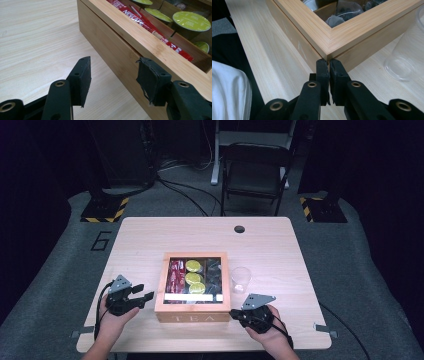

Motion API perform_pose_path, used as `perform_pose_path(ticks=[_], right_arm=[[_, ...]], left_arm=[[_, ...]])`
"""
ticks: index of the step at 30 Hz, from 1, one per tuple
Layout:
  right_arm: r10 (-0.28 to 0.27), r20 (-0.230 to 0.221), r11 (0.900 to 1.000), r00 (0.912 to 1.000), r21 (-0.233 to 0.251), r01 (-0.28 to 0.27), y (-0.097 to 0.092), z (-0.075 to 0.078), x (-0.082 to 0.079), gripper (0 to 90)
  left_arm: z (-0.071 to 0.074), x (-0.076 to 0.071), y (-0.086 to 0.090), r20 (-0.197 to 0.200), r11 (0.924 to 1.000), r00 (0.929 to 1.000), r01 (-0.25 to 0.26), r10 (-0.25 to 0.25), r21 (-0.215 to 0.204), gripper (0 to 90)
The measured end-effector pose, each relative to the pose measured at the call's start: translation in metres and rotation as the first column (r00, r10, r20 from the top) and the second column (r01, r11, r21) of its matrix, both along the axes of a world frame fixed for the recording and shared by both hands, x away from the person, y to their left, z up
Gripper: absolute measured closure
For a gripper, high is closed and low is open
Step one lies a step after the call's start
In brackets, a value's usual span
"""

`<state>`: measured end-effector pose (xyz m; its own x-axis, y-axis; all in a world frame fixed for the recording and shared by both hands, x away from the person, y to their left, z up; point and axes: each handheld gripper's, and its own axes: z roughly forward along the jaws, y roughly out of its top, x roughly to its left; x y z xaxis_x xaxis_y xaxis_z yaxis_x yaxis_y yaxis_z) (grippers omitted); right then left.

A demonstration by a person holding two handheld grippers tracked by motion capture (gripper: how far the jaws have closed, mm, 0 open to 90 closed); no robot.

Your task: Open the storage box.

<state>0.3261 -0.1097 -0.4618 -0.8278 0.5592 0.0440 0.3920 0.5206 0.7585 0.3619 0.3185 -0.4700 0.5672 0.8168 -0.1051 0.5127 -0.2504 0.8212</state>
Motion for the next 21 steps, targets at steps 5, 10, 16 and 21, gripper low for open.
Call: perform_pose_path(ticks=[5, 10, 16, 21], right_arm=[[0.002, 0.002, 1.0000, 1.0000, 0.001, -0.002, 0.000, 0.003, 0.001, 82.9], [0.002, 0.017, 0.9995, 0.9998, 0.030, -0.002, 0.000, 0.007, 0.003, 81.8], [-0.008, 0.029, 0.9985, 0.9996, 0.055, 0.006, 0.003, 0.012, 0.005, 79.4], [-0.008, 0.045, 0.9979, 0.9989, 0.064, 0.005, 0.004, 0.015, 0.007, 77.4]], left_arm=[[0.000, -0.002, -0.001, 0.004, 1.0000, 1.0000, 0.001, -0.001, 0.009, 44.3], [0.000, -0.005, 0.000, 0.011, 0.9999, 0.9999, -0.007, 0.007, 0.010, 44.4], [0.003, -0.011, 0.001, 0.010, 0.9998, 0.9999, 0.007, -0.007, 0.021, 44.4], [0.009, -0.019, 0.000, 0.046, 0.9996, 0.9988, 0.016, -0.017, 0.025, 44.4]])
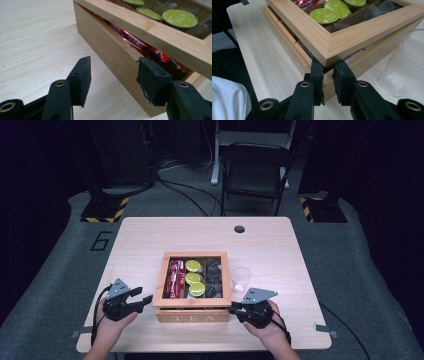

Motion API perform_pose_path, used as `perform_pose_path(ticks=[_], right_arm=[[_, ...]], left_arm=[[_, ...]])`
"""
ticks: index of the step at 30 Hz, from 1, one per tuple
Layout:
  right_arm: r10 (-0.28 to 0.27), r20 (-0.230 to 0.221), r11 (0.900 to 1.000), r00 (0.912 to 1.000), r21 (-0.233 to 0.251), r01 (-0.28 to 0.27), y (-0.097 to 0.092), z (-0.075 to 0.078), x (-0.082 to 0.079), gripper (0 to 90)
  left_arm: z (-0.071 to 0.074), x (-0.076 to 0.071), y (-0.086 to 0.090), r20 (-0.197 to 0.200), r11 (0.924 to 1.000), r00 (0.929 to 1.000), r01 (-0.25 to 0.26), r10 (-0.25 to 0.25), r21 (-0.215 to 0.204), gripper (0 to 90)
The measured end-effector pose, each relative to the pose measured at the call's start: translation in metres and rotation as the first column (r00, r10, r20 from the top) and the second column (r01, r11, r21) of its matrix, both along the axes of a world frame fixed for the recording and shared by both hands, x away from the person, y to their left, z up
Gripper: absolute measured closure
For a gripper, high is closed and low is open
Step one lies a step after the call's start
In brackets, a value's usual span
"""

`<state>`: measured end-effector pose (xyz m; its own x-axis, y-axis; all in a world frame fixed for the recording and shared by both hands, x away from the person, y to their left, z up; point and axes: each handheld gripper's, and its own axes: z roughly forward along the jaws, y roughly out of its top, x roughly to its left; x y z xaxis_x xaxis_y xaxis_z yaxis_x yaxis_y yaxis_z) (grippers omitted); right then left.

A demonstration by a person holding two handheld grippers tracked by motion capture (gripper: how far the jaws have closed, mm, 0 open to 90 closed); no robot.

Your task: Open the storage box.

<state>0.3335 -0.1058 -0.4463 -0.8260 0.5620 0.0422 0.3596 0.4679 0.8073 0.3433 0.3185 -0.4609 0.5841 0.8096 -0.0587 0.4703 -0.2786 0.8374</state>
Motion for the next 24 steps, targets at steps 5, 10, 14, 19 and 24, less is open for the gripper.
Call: perform_pose_path(ticks=[5, 10, 14, 19, 24], right_arm=[[-0.012, 0.005, 0.9998, 0.9999, 0.014, 0.012, 0.001, 0.004, 0.001, 76.3], [-0.022, 0.009, 0.9993, 0.9997, 0.030, 0.022, 0.002, 0.006, 0.003, 76.0], [-0.026, 0.017, 0.9987, 0.9995, 0.043, 0.026, 0.002, 0.009, 0.004, 76.0], [-0.031, 0.021, 0.9973, 0.9993, 0.067, 0.029, 0.002, 0.012, 0.006, 76.0], [-0.033, 0.025, 0.9973, 0.9992, 0.067, 0.031, 0.003, 0.012, 0.007, 76.0]], left_arm=[[0.004, -0.005, -0.001, -0.001, 0.9996, 0.9996, 0.029, -0.029, -0.008, 44.7], [0.007, -0.010, -0.008, 0.018, 0.9975, 0.9974, 0.069, -0.069, 0.015, 46.9], [0.009, -0.014, -0.013, 0.017, 0.9948, 0.9952, 0.096, -0.096, 0.034, 47.3], [0.013, -0.021, -0.022, 0.060, 0.9910, 0.9905, 0.120, -0.124, 0.058, 46.3], [0.016, -0.024, -0.029, 0.069, 0.9890, 0.9874, 0.139, -0.142, 0.051, 45.8]])
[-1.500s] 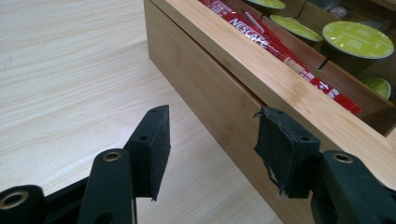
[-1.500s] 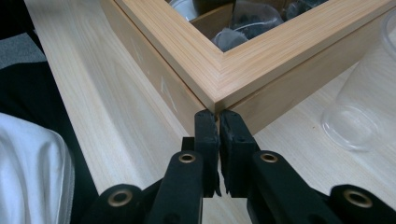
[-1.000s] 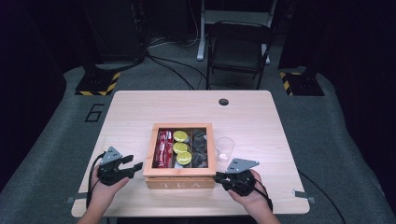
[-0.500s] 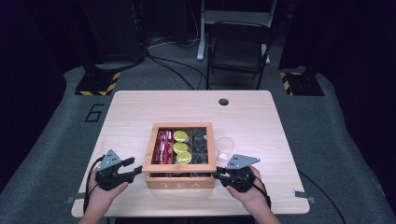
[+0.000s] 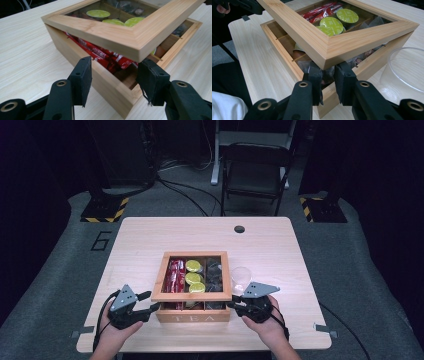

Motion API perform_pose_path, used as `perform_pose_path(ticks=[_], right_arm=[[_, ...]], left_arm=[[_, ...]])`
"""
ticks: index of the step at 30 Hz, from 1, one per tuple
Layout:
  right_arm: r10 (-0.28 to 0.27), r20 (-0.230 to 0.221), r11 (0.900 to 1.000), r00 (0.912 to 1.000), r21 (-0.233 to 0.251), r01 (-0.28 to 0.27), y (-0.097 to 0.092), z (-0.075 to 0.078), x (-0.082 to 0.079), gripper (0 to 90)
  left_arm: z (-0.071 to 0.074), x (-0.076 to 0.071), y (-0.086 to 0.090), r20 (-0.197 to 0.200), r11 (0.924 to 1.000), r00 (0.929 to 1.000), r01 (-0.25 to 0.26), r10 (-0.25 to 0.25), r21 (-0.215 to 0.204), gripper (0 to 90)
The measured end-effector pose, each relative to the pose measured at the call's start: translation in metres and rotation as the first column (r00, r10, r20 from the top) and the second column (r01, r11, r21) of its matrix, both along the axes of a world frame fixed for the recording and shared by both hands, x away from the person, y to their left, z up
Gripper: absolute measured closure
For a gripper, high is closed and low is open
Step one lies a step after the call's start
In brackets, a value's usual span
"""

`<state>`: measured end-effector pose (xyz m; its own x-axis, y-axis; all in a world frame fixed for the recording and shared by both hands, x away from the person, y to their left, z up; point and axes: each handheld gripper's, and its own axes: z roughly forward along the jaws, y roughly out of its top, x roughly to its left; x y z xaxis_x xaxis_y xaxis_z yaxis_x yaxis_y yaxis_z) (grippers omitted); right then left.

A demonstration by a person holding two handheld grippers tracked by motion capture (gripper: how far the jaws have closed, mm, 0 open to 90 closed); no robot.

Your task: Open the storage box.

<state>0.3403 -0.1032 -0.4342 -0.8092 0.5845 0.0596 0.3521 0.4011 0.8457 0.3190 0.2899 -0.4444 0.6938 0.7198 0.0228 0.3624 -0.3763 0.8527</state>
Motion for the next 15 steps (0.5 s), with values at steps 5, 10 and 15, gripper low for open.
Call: perform_pose_path(ticks=[5, 10, 15], right_arm=[[0.005, 0.000, 1.0000, 1.0000, -0.004, -0.005, -0.0002, -0.0004, -0.0002, 75.9], [0.002, -0.003, 1.0000, 1.0000, 0.001, -0.002, 0.0000, -0.0008, 0.0001, 75.1], [-0.015, -0.004, 0.9998, 0.9999, 0.013, 0.015, 0.0003, -0.0013, 0.0003, 70.5]], left_arm=[[0.0043, -0.0032, -0.0043, 0.020, 0.9998, 0.9997, 0.011, -0.011, -0.015, 47.3], [0.0075, -0.0045, -0.0037, 0.017, 0.9990, 0.9998, -0.007, 0.007, -0.044, 48.1], [0.0085, -0.0051, -0.0054, 0.022, 0.9991, 0.9995, -0.021, 0.022, -0.038, 48.2]])
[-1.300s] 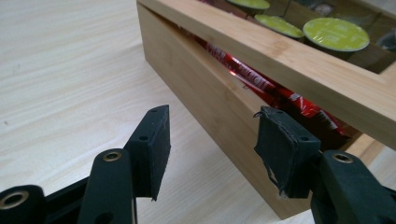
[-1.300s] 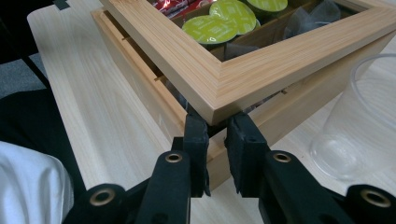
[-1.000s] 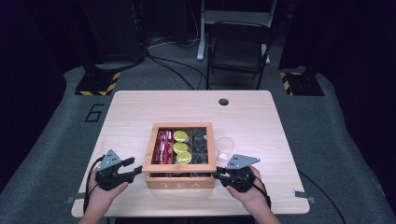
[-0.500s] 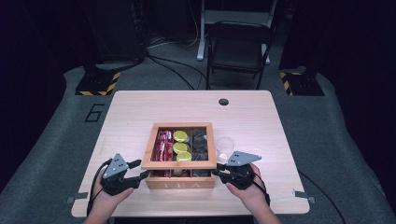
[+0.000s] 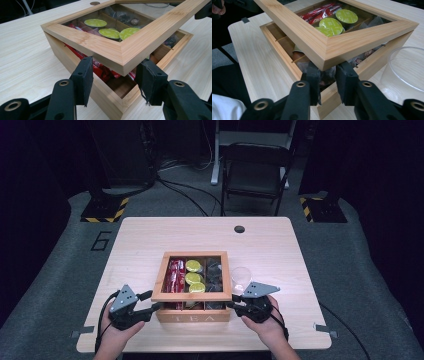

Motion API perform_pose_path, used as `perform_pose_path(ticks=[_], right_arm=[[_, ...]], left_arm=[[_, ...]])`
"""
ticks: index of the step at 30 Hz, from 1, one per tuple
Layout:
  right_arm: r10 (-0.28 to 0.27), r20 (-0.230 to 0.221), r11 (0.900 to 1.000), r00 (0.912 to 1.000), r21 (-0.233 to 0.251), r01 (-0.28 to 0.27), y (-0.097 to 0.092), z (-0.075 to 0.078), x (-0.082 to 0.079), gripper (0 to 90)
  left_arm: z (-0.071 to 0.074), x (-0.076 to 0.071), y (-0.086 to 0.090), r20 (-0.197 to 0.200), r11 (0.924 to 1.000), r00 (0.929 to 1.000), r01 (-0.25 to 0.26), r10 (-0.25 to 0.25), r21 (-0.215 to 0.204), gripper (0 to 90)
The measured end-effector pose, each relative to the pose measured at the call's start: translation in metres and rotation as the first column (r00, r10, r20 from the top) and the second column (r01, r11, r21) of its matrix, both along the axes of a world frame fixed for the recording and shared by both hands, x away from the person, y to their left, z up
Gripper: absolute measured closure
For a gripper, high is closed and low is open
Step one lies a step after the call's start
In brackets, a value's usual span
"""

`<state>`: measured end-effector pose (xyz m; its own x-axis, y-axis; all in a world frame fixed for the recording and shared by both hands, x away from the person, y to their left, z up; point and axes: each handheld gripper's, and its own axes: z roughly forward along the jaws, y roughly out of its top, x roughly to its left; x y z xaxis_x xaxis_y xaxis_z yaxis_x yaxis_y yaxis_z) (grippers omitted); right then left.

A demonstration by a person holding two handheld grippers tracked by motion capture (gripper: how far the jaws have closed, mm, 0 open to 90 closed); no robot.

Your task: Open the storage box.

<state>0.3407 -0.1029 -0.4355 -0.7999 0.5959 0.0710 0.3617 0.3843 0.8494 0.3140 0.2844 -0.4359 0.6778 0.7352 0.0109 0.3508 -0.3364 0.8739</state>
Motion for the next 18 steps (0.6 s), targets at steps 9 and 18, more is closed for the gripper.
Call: perform_pose_path(ticks=[9, 18], right_arm=[[-0.043, 0.062, 0.9978, 0.9971, -0.048, 0.046, 0.000, 0.006, -0.003, 54.0], [-0.040, 0.094, 0.9986, 0.9947, -0.030, 0.043, 0.003, 0.017, -0.004, 50.1]], left_arm=[[0.005, 0.002, -0.002, -0.022, 0.9997, 0.9997, -0.012, 0.012, 0.020, 46.6], [0.015, 0.003, -0.002, -0.005, 0.9997, 0.9997, -0.024, 0.024, 0.001, 44.5]])
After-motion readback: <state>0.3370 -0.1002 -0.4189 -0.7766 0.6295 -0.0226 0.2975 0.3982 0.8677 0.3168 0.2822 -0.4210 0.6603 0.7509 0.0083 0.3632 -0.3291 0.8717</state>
